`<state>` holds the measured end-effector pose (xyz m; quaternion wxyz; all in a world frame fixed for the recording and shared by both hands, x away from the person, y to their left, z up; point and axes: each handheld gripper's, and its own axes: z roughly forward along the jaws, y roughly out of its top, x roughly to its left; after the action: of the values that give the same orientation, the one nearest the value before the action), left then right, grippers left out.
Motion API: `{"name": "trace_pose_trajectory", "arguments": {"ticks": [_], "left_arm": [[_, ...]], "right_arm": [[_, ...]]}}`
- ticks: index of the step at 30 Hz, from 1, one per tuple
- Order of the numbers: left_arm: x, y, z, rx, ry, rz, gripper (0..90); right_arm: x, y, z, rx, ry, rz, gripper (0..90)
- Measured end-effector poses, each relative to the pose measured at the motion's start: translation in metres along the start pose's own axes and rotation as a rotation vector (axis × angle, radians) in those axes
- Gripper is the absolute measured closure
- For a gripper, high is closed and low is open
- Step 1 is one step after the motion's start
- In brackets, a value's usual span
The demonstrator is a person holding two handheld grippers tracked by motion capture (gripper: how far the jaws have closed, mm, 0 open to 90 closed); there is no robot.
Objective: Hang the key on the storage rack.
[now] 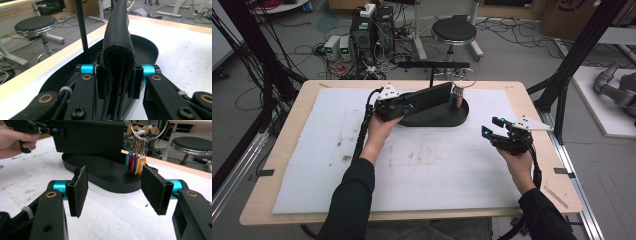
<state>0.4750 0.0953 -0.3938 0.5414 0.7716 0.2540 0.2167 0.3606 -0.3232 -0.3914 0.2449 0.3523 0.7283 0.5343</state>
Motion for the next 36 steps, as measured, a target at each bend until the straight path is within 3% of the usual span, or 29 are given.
{"name": "trace_pose_trajectory", "arguments": {"ticks": [5, 10, 14, 19, 26, 33, 36], "left_arm": [[0.005, -0.007, 0.007, -0.007, 0.023, -0.009, 73.9], [0.007, -0.013, 0.015, -0.01, 0.019, -0.025, 73.9], [0.007, -0.018, 0.022, 0.004, 0.031, -0.001, 73.8], [0.008, -0.025, 0.03, 0.023, 0.023, -0.025, 73.8], [0.011, -0.029, 0.031, 0.013, 0.016, -0.065, 73.5], [0.013, -0.031, 0.031, 0.024, 0.01, -0.065, 72.3], [0.013, -0.034, 0.033, 0.053, 0.012, -0.066, 70.7]], "right_arm": [[0.0, 0.0, 0.0, 0.001, 0.001, 0.001, 39.4], [-0.001, 0.0, 0.0, 0.002, 0.002, 0.005, 39.5], [-0.001, 0.0, 0.0, 0.002, 0.002, 0.003, 39.4], [-0.001, -0.001, 0.001, 0.002, 0.003, -0.004, 39.4], [-0.001, -0.001, 0.001, 0.005, 0.008, 0.001, 39.4], [-0.001, -0.001, 0.001, 0.004, 0.011, -0.003, 39.4], [-0.002, -0.001, 0.001, 0.006, 0.011, 0.0, 39.4]]}}
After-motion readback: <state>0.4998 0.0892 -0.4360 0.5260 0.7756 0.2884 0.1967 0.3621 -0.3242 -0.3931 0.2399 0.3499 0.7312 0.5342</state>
